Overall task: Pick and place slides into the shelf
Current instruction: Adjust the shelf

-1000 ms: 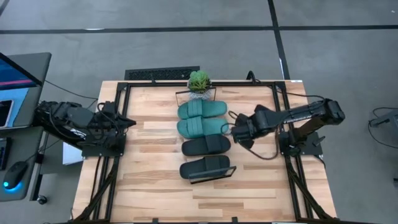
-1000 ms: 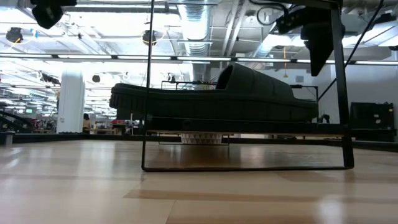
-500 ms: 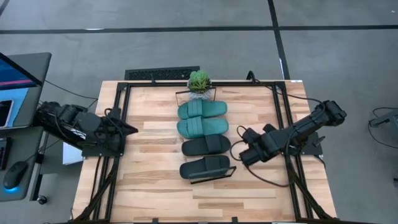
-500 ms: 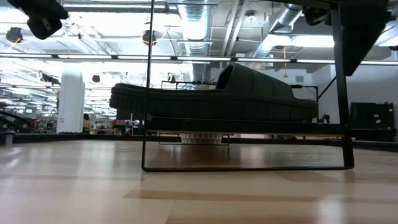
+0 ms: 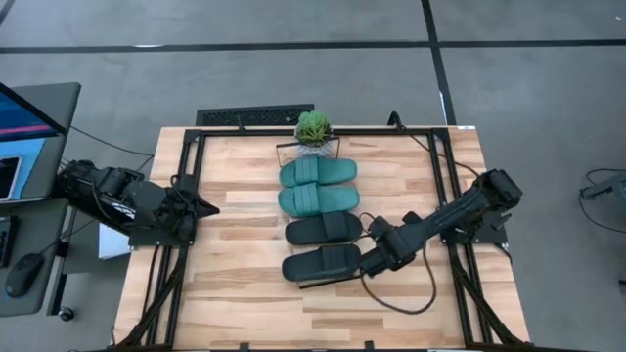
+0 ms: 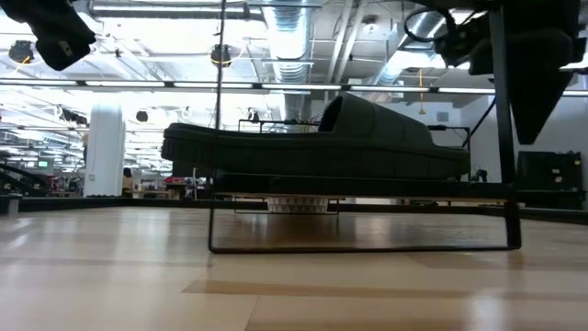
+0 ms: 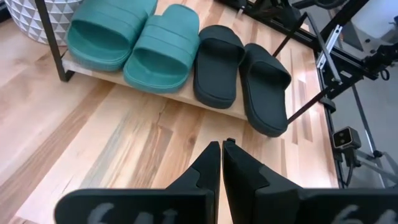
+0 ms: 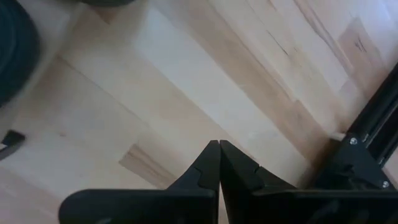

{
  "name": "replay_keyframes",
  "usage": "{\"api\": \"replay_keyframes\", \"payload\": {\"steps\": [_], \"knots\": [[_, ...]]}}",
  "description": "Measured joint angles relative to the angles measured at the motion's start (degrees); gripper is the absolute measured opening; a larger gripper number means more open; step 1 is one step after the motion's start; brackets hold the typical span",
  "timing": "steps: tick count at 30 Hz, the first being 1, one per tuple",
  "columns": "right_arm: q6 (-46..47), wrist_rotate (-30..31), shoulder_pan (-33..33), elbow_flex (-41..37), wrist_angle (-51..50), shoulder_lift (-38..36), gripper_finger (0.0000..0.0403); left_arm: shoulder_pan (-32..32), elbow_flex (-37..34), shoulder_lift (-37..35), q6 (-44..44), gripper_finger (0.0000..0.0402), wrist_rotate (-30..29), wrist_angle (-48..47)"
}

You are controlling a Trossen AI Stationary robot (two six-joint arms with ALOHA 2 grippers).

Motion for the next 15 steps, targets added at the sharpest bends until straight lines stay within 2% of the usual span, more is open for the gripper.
{"api": "replay_keyframes", "payload": {"steps": [9, 15], "knots": [[-0.21, 0.29, -0.44, 10.17, -3.74, 6.88, 0.0, 0.0, 0.0, 0.0, 0.0, 0.0006, 0.28, -0.01], [-1.51, 2.4, -1.02, 14.07, -7.36, 9.16, 0.0, 0.0, 0.0, 0.0, 0.49, 0.0006, 0.23, -0.03]]}}
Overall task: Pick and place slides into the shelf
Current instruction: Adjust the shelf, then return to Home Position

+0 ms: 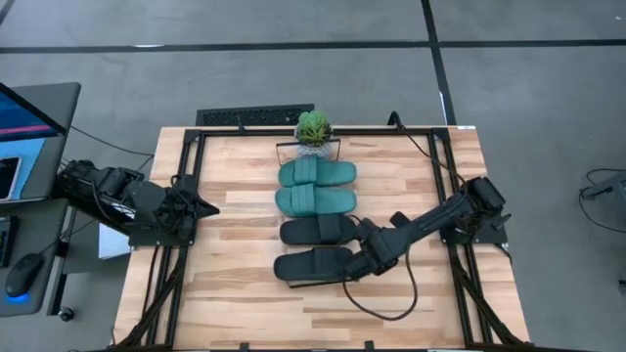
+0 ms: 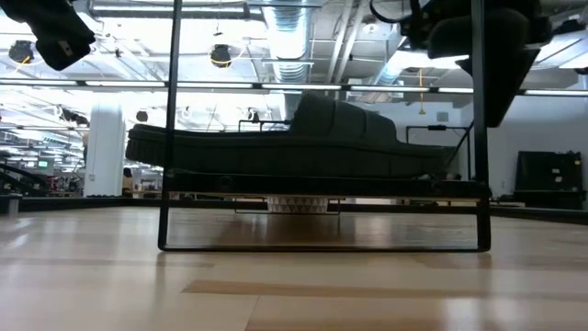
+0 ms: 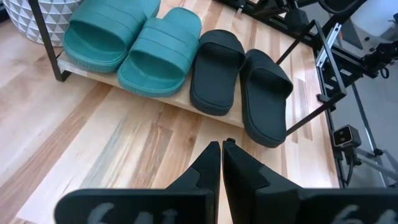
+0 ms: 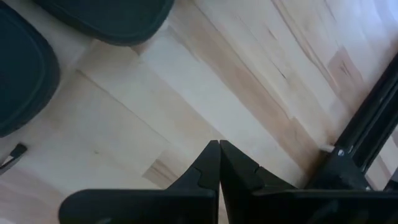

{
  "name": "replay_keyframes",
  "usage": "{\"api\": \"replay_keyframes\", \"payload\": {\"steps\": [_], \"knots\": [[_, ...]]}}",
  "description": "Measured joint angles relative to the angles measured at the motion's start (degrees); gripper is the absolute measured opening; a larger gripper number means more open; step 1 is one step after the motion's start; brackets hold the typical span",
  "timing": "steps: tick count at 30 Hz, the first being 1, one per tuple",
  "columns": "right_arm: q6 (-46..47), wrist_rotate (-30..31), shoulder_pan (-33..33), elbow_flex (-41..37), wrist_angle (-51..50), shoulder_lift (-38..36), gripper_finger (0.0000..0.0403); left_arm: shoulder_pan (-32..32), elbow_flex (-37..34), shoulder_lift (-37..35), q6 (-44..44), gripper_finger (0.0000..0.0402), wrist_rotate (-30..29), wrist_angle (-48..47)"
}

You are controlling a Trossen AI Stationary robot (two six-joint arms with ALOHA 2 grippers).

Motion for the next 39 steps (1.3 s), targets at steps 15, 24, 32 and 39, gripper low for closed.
{"api": "replay_keyframes", "payload": {"steps": [15, 24, 32, 39], "knots": [[-2.54, 2.62, -2.7, 0.36, 5.53, -0.06, 0.0, 0.0, 0.0, 0.0, 0.21, 0.0006, -0.22, 0.0], [-6.22, 7.78, -6.88, 0.36, -4.25, -0.1, 0.0, 0.0, 0.0, 0.0, 0.28, 0.0006, -2.3, -0.03], [-13.31, 22.12, -13.31, 0.47, -4.18, -6.56, 0.0, 0.0, 0.0, -0.09, 1.48, 0.0006, -6.31, -0.09], [-21.24, 35.61, -17.78, 0.57, -3.71, -23.11, 0.0, 0.02, 0.0, -0.13, 1.53, 0.0006, -6.47, -0.09]]}}
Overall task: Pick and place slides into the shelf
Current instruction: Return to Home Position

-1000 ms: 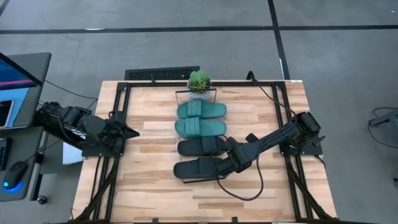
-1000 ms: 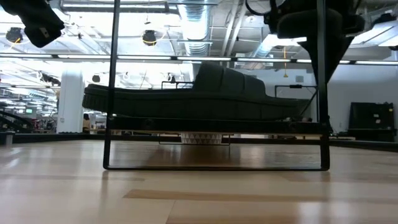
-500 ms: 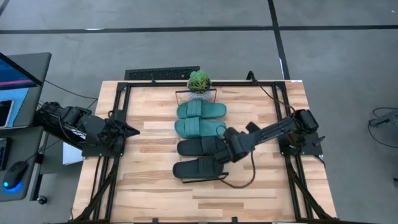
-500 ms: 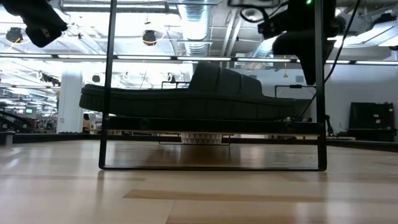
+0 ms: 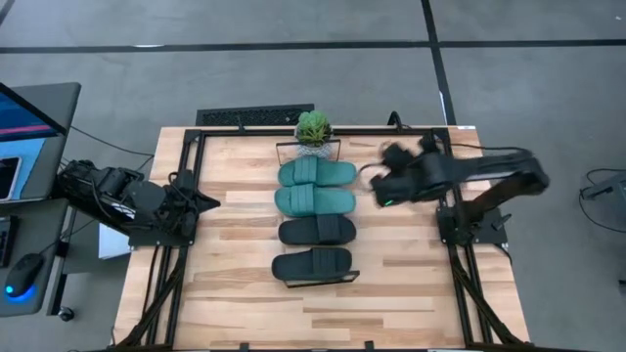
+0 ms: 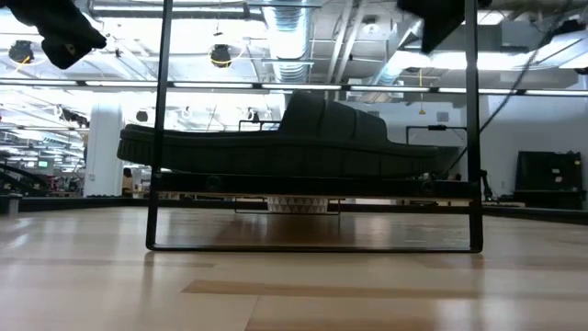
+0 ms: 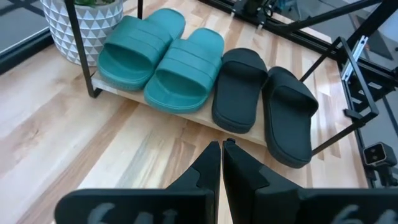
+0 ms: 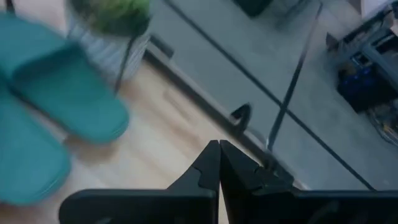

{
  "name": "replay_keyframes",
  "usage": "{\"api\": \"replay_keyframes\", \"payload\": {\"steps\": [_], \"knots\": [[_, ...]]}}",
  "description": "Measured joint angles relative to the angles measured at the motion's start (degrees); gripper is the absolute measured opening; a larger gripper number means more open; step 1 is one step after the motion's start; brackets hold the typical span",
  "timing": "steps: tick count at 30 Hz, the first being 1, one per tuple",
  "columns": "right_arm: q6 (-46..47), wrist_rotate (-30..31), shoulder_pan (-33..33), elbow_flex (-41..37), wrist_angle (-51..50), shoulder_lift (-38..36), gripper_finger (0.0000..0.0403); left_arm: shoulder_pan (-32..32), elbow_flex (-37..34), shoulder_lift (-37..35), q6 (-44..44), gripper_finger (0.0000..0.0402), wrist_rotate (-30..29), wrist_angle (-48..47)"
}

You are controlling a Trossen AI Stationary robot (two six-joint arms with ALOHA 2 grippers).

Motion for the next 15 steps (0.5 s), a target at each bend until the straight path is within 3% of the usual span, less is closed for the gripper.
{"api": "replay_keyframes", "payload": {"steps": [7, 11, 15], "knots": [[-10.0, 2.69, 0.52, 0.0, 3.93, -18.14, 0.0, -0.02, 0.0, 0.0, 3.68, 0.0006, -3.33, 1.44], [-17.49, 1.22, 5.48, -0.94, 10.71, -26.49, 0.0, -0.02, -0.39, -1.44, 6.83, 0.0006, -4.63, 4.8], [-24.32, -2.48, 11.4, -7.52, 20.52, -33.81, 0.0, -0.02, -4.16, -6.48, 10.06, 0.0006, -5.05, 11.67]]}}
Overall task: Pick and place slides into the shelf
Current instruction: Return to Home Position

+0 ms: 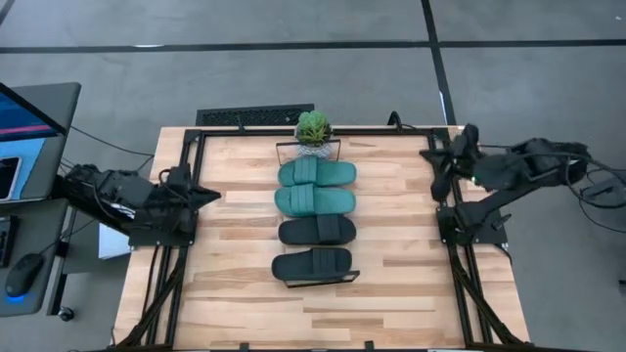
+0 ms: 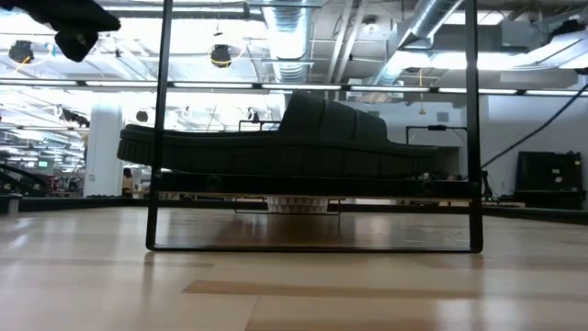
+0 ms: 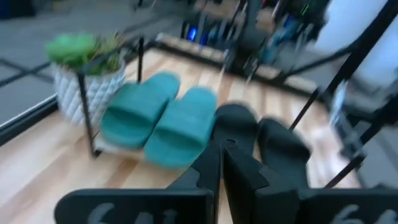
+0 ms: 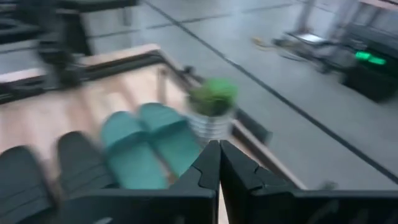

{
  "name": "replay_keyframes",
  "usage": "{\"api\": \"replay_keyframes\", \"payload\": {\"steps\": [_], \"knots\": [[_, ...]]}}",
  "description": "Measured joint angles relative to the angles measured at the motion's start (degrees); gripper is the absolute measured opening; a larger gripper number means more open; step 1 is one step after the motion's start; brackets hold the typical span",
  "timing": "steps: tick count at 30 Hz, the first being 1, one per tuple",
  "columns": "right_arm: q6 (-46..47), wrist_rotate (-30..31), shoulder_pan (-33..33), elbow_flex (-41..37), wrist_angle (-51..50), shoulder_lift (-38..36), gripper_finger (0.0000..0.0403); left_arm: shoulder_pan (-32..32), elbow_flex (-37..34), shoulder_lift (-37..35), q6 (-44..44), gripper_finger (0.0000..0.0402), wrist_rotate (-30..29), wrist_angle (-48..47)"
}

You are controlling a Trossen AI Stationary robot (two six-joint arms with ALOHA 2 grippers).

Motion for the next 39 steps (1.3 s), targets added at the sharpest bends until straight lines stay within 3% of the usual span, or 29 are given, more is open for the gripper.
{"api": "replay_keyframes", "payload": {"steps": [7, 13, 25, 39], "knots": [[-1.22, -2.29, 9.32, -18.08, 16.05, -9.81, 0.0, 0.0, -11.31, -13.34, 2.22, 0.0006, 4.73, 14.26], [-1.43, -1.96, 15.35, -31.54, 28.94, -15.33, 0.0, -0.12, -16.12, -12.68, 2.02, 0.0006, 9.55, 19.96], [-1.53, -1.49, 18.15, -56.13, 58.38, -22.44, 0.0, -0.11, -19.33, -13.87, -2.22, 0.0006, 13.29, 19.5], [-1.53, -1.63, 18.15, -75.0, 86.34, -22.36, 0.0, -0.11, -19.33, -13.84, -2.24, 0.0006, 13.69, 14.17]]}}
